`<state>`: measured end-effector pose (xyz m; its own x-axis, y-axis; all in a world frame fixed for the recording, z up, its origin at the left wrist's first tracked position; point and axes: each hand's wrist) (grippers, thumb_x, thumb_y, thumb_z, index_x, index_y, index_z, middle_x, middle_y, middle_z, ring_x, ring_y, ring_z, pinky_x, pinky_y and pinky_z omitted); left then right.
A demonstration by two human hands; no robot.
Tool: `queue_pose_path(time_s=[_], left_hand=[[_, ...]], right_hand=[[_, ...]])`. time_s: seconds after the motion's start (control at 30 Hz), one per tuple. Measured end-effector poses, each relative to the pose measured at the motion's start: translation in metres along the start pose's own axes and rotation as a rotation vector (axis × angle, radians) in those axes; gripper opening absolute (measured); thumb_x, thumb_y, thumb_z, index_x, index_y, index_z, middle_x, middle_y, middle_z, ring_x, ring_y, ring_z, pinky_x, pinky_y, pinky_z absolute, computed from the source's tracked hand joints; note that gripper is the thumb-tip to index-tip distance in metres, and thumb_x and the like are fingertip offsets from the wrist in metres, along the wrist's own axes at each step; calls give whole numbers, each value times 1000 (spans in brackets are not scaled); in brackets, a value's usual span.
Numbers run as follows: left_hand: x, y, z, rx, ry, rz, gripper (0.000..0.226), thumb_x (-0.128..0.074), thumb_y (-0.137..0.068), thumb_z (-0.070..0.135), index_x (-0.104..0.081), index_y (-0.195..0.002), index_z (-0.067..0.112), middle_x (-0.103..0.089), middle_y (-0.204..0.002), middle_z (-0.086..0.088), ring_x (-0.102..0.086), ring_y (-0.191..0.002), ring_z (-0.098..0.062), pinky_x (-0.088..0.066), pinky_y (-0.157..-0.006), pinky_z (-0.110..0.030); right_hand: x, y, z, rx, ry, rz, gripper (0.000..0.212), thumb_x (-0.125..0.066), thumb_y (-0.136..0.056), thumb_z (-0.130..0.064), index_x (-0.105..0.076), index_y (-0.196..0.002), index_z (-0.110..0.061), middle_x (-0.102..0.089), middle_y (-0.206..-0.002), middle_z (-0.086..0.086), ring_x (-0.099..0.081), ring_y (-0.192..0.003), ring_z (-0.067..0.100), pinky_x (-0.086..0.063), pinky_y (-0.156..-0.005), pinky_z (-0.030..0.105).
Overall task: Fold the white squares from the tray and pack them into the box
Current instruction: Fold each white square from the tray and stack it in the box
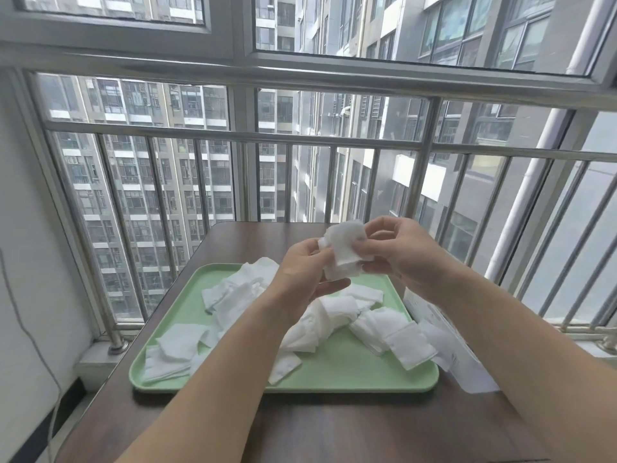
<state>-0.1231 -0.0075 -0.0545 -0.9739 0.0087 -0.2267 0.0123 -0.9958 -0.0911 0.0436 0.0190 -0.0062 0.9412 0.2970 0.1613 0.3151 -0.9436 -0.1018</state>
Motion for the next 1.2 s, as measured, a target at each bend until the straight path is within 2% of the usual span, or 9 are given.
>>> queue_pose_path(time_s=[0.2, 0.37, 0.5, 0.63, 0.73, 0.83, 0.97, 1.1, 1.2], left_hand=[[-3, 3, 4, 22, 52, -11, 26, -43, -103, 7, -69, -105, 8, -73, -98, -13, -73, -81, -21, -60, -67, -31], [-3, 3, 6, 65, 114, -11, 45, -48, -102, 45, -70, -110, 7, -75, -103, -15, -73, -92, -29, -59, -72, -37], [2, 1, 0, -27, -6, 13, 25, -67, -95, 18, -66, -115, 3, -70, -113, -19, -71, -100, -30, -60, -73, -34], [2, -1, -1, 27, -53, 62, 22, -63, -98, 16, -64, -115, 1, -66, -118, -21, -71, -100, -31, -62, -71, -35], [2, -1, -3, 31, -102, 65, 24, -64, -97, 15, -64, -117, 0, -65, -117, -20, -71, -96, -30, -61, -69, -34], [0, -1, -6, 45, -143, 44, 23, -66, -97, 17, -66, -115, 2, -67, -114, -18, -73, -92, -28, -61, -68, -32], [-1, -1, -6, 48, -163, 25, 20, -65, -97, 17, -68, -112, 5, -69, -106, -14, -75, -90, -25, -60, -69, -32], [0, -2, -8, 44, -171, 24, 20, -65, -97, 17, -68, -113, 5, -70, -107, -14, -75, -90, -25, -60, -68, -31], [0, -3, -9, 38, -166, 55, 19, -65, -96, 16, -67, -111, 5, -68, -110, -16, -73, -90, -25, -60, -68, -32]], right_hand=[[-5, 1, 1, 24, 129, 26, 28, -78, -82, -4, -62, -104, 5, -74, -99, 19, -73, -78, 23, -58, -62, 26], [-9, 1, 3, 57, 320, 94, 32, -84, -79, -22, -63, -90, 0, -70, -78, 9, -62, -59, 13, -49, -54, 23], [-1, -1, 2, 66, 635, 52, 43, -81, -78, -43, -66, -80, -4, -69, -68, 2, -61, -57, 11, -52, -56, 25], [17, 2, -4, 51, 1078, -199, 7, -75, -88, -25, -72, -94, -23, -74, -87, -10, -68, -79, 5, -55, -73, 23], [22, 12, 1, -47, 1223, -493, 25, -82, -80, -21, -71, -100, -31, -70, -94, -18, -67, -88, 4, -58, -78, 28], [21, 20, 10, -87, 1360, -583, 39, -90, -67, -27, -67, -98, -36, -66, -98, -20, -64, -93, 8, -56, -77, 30], [22, 23, 12, -78, 1464, -553, 42, -91, -64, -29, -62, -94, -36, -64, -89, -19, -63, -86, 9, -54, -74, 30], [20, 26, 14, 0, 1549, -570, 23, -83, -76, -28, -66, -90, -33, -58, -79, -19, -56, -76, 8, -44, -68, 26], [29, 25, 1, 57, 1293, -544, 22, -77, -82, -26, -61, -69, -35, -60, -70, -12, -58, -66, 11, -47, -62, 28]])
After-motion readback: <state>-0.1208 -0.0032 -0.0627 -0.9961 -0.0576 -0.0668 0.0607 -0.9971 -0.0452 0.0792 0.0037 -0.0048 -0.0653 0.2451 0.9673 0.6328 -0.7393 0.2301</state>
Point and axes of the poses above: each hand's wrist, its own y-axis away from the middle knuckle, its own x-axis out of the back of the hand, z = x × y
